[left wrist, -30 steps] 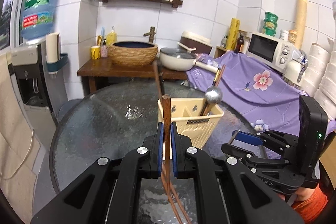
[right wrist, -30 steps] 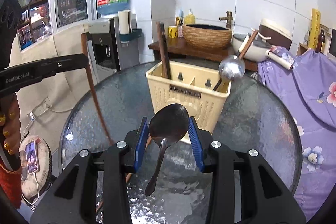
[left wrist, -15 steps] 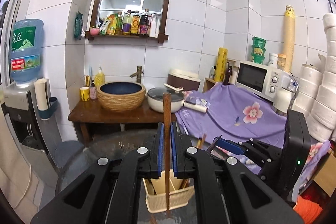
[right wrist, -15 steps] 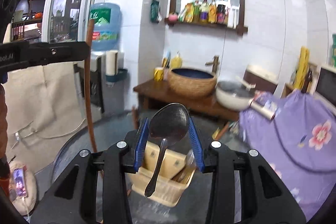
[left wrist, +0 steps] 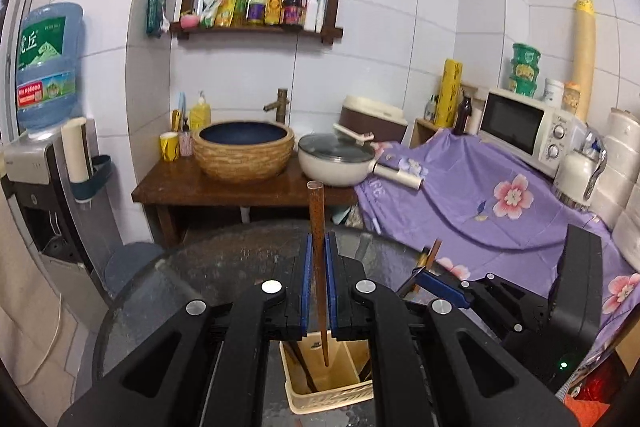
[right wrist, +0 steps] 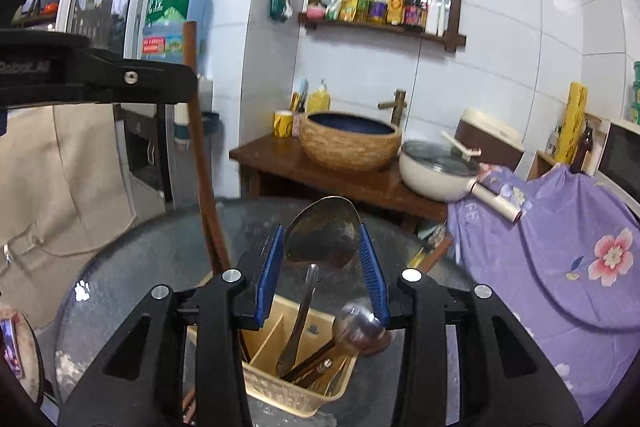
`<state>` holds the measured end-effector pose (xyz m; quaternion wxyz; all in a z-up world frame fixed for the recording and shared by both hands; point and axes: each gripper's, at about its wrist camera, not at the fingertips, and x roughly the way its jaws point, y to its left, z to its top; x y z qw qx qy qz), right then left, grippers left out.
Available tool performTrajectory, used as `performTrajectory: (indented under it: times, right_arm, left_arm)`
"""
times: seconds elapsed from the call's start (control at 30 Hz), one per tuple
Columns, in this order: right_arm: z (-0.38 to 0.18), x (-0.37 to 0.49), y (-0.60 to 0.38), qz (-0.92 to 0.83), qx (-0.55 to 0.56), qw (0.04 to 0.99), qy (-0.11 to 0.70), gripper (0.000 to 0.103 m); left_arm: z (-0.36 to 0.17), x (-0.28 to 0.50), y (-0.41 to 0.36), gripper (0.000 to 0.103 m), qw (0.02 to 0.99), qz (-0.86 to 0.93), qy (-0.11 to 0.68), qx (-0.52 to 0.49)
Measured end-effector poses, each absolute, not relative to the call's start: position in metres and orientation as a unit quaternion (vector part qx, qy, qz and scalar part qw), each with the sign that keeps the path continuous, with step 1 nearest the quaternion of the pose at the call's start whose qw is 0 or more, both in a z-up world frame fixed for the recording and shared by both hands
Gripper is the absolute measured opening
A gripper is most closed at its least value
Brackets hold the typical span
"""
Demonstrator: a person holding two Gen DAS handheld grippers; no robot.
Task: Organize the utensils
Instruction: 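Open both grippers to release the utensils and move back toward the table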
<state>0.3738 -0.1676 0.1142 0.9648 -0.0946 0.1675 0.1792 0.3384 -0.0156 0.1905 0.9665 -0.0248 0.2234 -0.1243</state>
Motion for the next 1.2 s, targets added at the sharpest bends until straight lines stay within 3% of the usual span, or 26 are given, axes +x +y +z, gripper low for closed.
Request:
performTrajectory:
  times: [0.37, 0.67, 0.73, 0.8, 0.9, 1.03, 1.1, 1.2]
  right_arm:
    - [0.066, 0.368, -0.154, 0.181, -0.128, 0.956, 0.193, 0.039]
    - [0.056, 0.364, -0.154, 0.183, -0.140, 0.953, 0.198, 0.040]
    - [0.056, 0.363, -0.154, 0.179, -0.144, 0.953, 0.195, 0.045]
    - [0.058, 0.361, -0.156, 0.178, -0.143, 0.955, 0.190, 0.061]
    - [0.066, 0.347, -0.163, 0.180, -0.132, 0.960, 0.171, 0.061]
    - [0.074, 0.318, -0.171, 0.182, -0.128, 0.963, 0.151, 0.069]
    - [0.072, 0.302, -0.172, 0.181, -0.134, 0.963, 0.146, 0.078]
    - [0.052, 0.286, -0.170, 0.195, -0.133, 0.954, 0.187, 0.080]
  left_arm:
    - [0.120, 0.355, -0.019, 0.007, 0.945, -0.128, 0.300, -0.024]
    - [0.112, 0.351, -0.016, 0.008, 0.942, -0.129, 0.309, -0.022]
    - [0.115, 0.346, -0.016, 0.020, 0.944, -0.132, 0.302, -0.022]
    - [0.118, 0.340, -0.015, 0.030, 0.945, -0.136, 0.295, -0.027]
    - [0.125, 0.321, -0.009, 0.047, 0.951, -0.139, 0.273, -0.034]
    - [0.125, 0.285, 0.003, 0.080, 0.964, -0.112, 0.240, -0.031]
    - [0.118, 0.271, 0.010, 0.084, 0.967, -0.096, 0.234, -0.025]
    - [0.094, 0.256, 0.022, 0.086, 0.963, -0.072, 0.259, -0.012]
